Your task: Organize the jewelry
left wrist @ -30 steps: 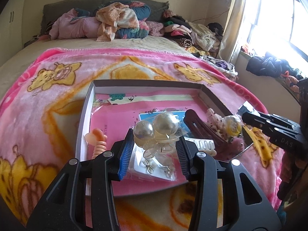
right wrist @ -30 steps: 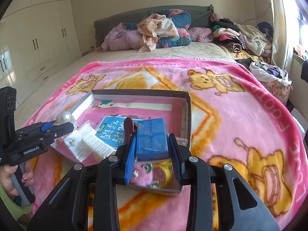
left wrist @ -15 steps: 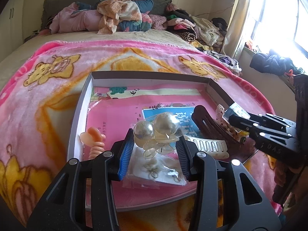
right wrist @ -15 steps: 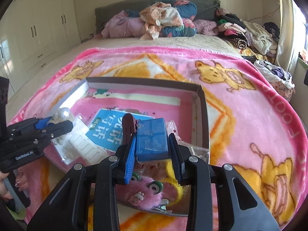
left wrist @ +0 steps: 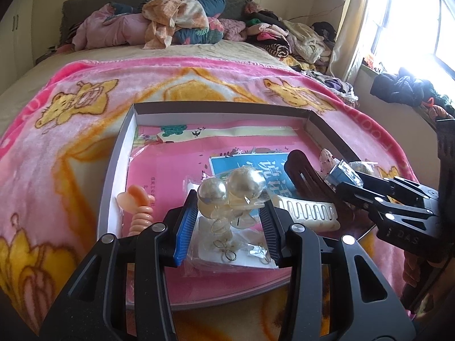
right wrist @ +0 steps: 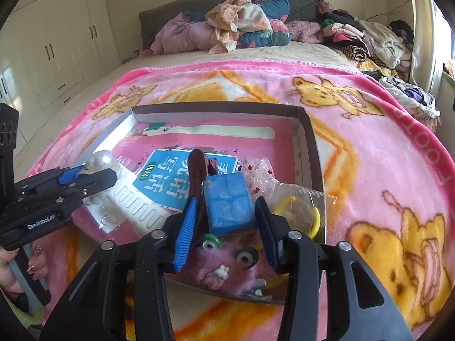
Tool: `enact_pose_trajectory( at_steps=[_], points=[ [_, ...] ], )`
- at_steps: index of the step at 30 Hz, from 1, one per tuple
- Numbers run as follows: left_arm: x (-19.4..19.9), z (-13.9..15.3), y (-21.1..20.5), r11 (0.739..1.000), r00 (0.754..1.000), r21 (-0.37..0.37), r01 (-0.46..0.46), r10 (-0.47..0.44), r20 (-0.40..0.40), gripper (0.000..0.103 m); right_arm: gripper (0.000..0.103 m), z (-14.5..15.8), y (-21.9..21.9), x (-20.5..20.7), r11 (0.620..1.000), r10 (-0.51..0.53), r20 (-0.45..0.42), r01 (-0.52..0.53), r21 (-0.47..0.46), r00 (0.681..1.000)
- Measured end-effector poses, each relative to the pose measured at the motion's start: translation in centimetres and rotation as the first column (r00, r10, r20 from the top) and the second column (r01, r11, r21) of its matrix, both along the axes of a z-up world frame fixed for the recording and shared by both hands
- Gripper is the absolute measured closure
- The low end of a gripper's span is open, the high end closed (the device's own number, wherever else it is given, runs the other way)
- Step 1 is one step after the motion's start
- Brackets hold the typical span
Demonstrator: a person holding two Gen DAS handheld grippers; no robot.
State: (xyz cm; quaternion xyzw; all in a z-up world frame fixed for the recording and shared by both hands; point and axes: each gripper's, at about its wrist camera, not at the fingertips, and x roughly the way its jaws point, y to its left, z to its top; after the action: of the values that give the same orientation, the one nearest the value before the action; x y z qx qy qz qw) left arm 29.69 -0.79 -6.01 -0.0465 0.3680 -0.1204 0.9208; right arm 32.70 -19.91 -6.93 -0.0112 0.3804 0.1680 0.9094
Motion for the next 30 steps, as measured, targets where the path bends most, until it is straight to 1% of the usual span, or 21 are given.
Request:
enact_pose_trajectory(
  at_steps=[2, 3, 7, 9, 11, 14, 16, 18, 20, 22, 23, 24, 26, 27, 30],
  points=[
    [-0.1, 0.0, 0.0, 1.0, 1.0, -0.002, 0.0, 0.0, 0.002, 0.067, 0.048, 0.3, 0.0, -0.5, 1.0, -0.006, 0.013, 0.006, 0.001, 1.0],
    [-0.2, 0.1, 0.1, 1.0, 1.0, -0.003, 0.0, 0.0, 0.004, 0.065, 0.046, 0.4, 0.0, -0.7, 1.0, -0.01, 0.02, 0.01, 0.0, 1.0],
    [-0.6, 0.3, 0.2, 1.0, 1.0, 0.0, -0.004, 0.004, 0.011, 0.062, 0.041, 0.8, -0.5, -1.4, 0.999, -0.032, 0.029, 0.032, 0.009, 0.999],
    [-0.9, 0.6, 0.3, 1.0, 1.0, 0.006, -0.007, 0.007, 0.016, 0.058, 0.037, 1.1, -0.8, -1.8, 0.999, -0.046, 0.038, 0.045, 0.017, 0.998],
    [-1.4, 1.0, 0.4, 1.0, 1.0, 0.007, -0.008, 0.007, 0.024, 0.057, 0.035, 1.4, -1.1, -2.2, 0.998, -0.056, 0.046, 0.055, 0.024, 0.997],
    [-2.3, 1.7, 0.5, 1.0, 0.999, 0.013, -0.012, 0.012, 0.037, 0.05, 0.034, 1.7, -1.5, -2.9, 0.997, -0.068, 0.055, 0.066, 0.027, 0.996],
    [-2.7, 2.1, 0.6, 1.0, 0.999, 0.011, -0.014, 0.014, 0.043, 0.048, 0.032, 2.0, -1.7, -3.4, 0.997, -0.076, 0.063, 0.075, 0.028, 0.995],
    [-3.1, 2.5, 0.7, 1.0, 0.999, 0.01, -0.016, 0.015, 0.05, 0.044, 0.029, 2.4, -2.0, -3.7, 0.996, -0.084, 0.071, 0.082, 0.03, 0.994],
    [-3.4, 2.8, 0.6, 1.0, 0.998, 0.011, -0.017, 0.016, 0.055, 0.042, 0.027, 2.7, -2.1, -4.2, 0.996, -0.089, 0.079, 0.086, 0.034, 0.993],
    [-3.8, 3.2, 0.6, 1.0, 0.998, 0.011, -0.019, 0.018, 0.058, 0.041, 0.027, 3.0, -2.1, -4.6, 0.996, -0.089, 0.086, 0.086, 0.033, 0.992],
    [-4.0, 3.3, 0.6, 1.0, 0.998, 0.01, -0.019, 0.018, 0.06, 0.037, 0.026, 3.1, -2.1, -4.7, 0.996, -0.089, 0.089, 0.086, 0.032, 0.992],
    [-4.1, 3.4, 0.6, 1.0, 0.998, 0.01, -0.02, 0.02, 0.062, 0.031, 0.023, 3.2, -2.1, -5.0, 0.996, -0.091, 0.095, 0.089, 0.027, 0.991],
    [-4.6, 3.7, 0.6, 1.0, 0.997, 0.01, -0.021, 0.02, 0.069, 0.027, 0.018, 3.5, -2.1, -5.4, 0.995, -0.098, 0.112, 0.095, 0.025, 0.989],
    [-4.8, 3.9, 0.6, 1.0, 0.997, 0.008, -0.021, 0.02, 0.071, 0.023, 0.016, 3.8, -2.1, -5.7, 0.995, -0.099, 0.121, 0.096, 0.027, 0.988],
    [-5.3, 4.2, 0.6, 1.0, 0.997, 0.007, -0.021, 0.021, 0.077, 0.016, 0.013, 4.3, -2.2, -6.2, 0.995, -0.101, 0.146, 0.098, 0.027, 0.984]
  ],
)
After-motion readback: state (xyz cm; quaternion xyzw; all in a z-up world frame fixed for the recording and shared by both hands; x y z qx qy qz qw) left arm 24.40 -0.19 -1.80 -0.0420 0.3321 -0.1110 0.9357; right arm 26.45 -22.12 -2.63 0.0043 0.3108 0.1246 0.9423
